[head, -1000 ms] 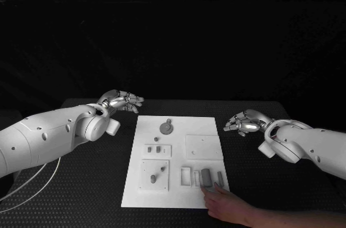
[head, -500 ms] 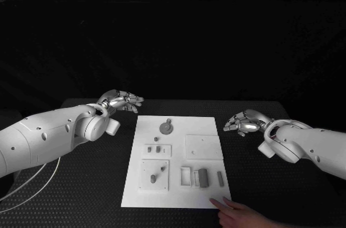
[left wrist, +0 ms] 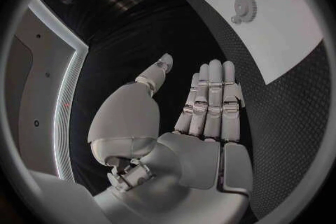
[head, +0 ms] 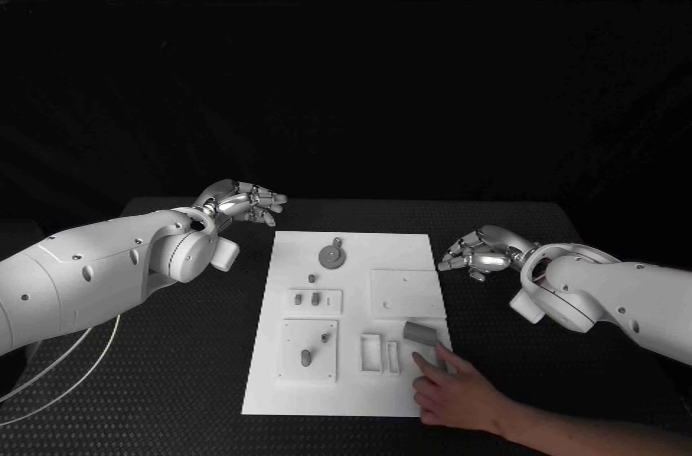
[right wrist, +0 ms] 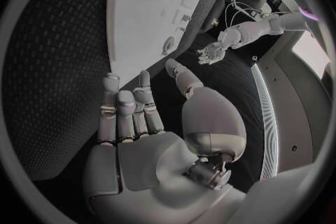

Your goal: Assemble the parts on the task board

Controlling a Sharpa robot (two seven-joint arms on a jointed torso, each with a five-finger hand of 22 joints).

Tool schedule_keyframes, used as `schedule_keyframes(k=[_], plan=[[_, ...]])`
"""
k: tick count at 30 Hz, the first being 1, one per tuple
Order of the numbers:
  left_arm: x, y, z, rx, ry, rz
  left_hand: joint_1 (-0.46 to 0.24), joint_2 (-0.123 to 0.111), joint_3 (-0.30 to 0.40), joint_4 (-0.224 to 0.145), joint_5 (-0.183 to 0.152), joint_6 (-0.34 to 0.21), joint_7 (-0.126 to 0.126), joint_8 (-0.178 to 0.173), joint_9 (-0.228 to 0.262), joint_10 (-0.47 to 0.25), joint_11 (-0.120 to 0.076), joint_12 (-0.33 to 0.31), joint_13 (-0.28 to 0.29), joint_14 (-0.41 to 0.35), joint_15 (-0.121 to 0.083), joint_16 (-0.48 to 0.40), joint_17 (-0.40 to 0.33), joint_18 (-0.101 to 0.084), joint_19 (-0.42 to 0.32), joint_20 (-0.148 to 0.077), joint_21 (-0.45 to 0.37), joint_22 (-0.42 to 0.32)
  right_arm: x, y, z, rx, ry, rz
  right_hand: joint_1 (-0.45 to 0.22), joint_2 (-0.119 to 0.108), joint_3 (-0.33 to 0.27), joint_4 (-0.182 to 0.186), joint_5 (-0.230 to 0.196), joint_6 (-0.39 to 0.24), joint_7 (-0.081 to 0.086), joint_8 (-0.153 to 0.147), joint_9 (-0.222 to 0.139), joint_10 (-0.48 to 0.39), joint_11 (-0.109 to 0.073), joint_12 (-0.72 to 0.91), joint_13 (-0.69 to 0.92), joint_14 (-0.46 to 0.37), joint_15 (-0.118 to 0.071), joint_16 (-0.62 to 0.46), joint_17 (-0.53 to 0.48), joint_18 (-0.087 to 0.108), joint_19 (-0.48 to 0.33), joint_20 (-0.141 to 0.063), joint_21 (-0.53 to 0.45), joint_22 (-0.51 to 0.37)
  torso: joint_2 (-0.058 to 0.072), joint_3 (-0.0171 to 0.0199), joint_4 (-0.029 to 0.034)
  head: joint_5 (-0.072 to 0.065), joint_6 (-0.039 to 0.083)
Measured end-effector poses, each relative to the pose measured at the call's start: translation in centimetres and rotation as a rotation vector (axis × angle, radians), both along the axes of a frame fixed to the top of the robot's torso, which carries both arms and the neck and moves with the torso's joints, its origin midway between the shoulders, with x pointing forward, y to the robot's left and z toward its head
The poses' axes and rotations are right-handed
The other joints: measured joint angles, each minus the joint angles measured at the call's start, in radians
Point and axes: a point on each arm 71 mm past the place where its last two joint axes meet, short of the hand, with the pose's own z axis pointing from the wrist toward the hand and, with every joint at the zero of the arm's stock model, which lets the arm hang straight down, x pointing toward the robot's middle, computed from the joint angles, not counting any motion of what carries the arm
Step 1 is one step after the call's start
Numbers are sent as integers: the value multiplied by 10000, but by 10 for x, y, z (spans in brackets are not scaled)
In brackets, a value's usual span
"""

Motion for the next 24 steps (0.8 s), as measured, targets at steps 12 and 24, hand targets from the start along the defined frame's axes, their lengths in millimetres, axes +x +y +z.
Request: schedule_keyframes(k=[12, 24], plan=[[0, 0, 0, -5, 2, -13, 0, 0, 0, 0, 0, 0, 0, 0, 0, 0, 0, 0, -1, 0, 0, -40, 4, 0, 0, 0, 0, -1, -8, 10, -3, -275, 552, 131, -250, -13, 36, 121, 0, 68, -60, 0, 15, 94, -43, -1, 34, 103, -70, 0, -21, 72, 112, -84, 0, -1, -5, -9, 2, -25, 24], [0, 0, 0, -3, 4, -7, 0, 0, 0, 0, 0, 0, 0, 0, 0, 0, 0, 0, -2, 0, 0, -40, 6, 0, 0, 0, 0, 7, -5, 3, -3, -426, 495, -129, -250, -13, 36, 121, 0, 93, -88, 0, 22, 130, -79, -2, 46, 139, -100, 0, -21, 75, 150, -119, 0, -2, -2, 4, 1, -12, 13]])
